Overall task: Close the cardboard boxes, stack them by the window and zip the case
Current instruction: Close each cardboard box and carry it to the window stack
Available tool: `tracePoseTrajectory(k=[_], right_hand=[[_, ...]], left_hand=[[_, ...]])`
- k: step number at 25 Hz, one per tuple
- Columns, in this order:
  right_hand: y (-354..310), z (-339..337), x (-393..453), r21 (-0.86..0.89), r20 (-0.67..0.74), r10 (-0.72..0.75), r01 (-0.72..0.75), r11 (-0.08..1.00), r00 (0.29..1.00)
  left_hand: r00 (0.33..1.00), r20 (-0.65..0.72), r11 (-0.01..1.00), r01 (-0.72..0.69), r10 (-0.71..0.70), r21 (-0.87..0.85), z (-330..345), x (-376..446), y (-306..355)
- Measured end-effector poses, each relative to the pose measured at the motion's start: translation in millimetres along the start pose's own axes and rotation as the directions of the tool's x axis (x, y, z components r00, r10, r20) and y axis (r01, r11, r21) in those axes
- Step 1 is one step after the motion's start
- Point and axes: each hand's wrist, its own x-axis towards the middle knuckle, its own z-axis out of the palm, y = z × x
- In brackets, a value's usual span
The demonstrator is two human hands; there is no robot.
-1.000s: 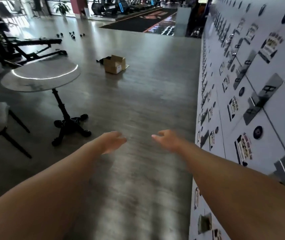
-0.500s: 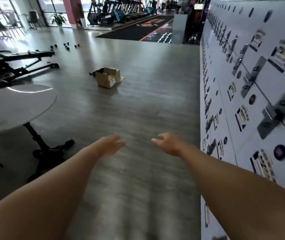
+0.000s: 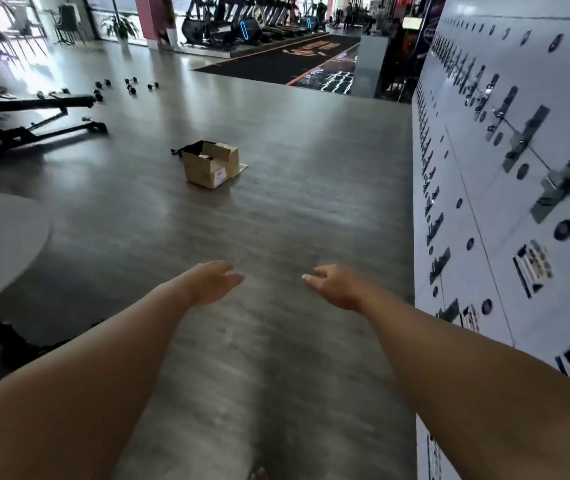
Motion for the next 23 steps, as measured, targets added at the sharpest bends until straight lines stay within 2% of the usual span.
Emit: tracePoseTrajectory(k=[3,7,11,15,18,23], right_hand=[[2.8,-38.8,80.7,0.001,-0.001,0.022,-0.022,1.0,1.0],[17.2,-80.8,176.3,0.008,-0.017,0.027,-0.027,1.0,0.999],[40.4,-125.4,298.6,0.061,0.011,0.014,-0.015,0.998,1.0],[56.7,-179.0,412.2,0.017,0.007,-0.036,0.036,0.999,0.999],[58.2,-226.2,496.7,0.002,0.029,-0.074,0.074,0.997,0.997],[54.7,-269.5,631.2,0.007,0.066,-0.109,0.109,0.994,0.992]], left_hand=[[0.999,0.045,1.0,-0.001,0.0,0.022,-23.0,90.2,13.1],[0.995,0.096,0.997,0.013,-0.007,-0.07,-45.1,196.8,39.1],[0.999,0.048,1.0,0.001,0.0,-0.025,-59.6,316.8,70.7],[0.993,0.086,0.994,0.089,-0.083,-0.07,-80.3,423.5,96.0],[0.993,0.052,0.991,0.112,-0.108,-0.079,-106.9,501.7,114.1],[0.989,0.025,0.988,0.147,-0.146,-0.037,-149.3,626.5,113.7]])
